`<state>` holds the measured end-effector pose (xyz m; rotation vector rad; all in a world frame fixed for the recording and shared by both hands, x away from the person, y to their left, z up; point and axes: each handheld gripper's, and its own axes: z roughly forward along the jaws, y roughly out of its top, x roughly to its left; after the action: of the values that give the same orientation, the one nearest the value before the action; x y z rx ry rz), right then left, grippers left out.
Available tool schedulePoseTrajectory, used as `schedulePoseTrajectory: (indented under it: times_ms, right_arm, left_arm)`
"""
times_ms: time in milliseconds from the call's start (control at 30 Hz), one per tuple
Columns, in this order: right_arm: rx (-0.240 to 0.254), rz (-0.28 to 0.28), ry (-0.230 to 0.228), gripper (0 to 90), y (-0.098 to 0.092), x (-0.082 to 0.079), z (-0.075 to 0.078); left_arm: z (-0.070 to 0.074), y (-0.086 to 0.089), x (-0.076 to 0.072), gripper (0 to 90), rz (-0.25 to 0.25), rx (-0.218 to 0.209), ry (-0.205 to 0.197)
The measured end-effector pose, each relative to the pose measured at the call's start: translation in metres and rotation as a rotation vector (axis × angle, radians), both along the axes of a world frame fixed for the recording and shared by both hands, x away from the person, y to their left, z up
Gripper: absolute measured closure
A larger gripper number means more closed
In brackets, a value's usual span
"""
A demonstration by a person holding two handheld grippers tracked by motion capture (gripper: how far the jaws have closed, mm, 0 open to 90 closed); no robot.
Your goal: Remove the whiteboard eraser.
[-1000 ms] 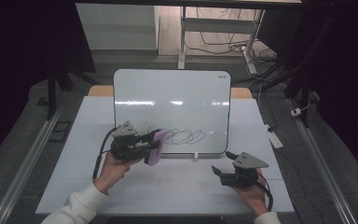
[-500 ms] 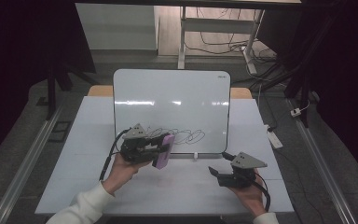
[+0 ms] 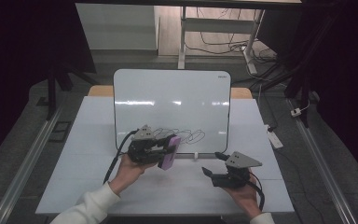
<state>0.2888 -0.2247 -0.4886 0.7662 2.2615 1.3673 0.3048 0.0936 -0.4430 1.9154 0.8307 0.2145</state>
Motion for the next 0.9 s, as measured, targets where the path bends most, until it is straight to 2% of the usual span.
schedulePoseTrajectory:
  times_ms: [233,533,900]
  right_arm:
    - [0.015,0.03,-0.003,23.2,0.015,-0.002,0.003]
    - [0.049,0.047,0.022,22.6,0.032,-0.004,0.007]
    - [0.078,0.03,0.056,21.3,0.056,-0.005,0.008]
  left_arm:
    - [-0.001,-0.007,0.001,59.2,-0.009,0.004,-0.002]
    - [-0.001,-0.011,0.001,59.2,-0.01,-0.001,-0.009]
    - [-0.003,-0.015,0.003,59.2,-0.006,-0.002,-0.016]
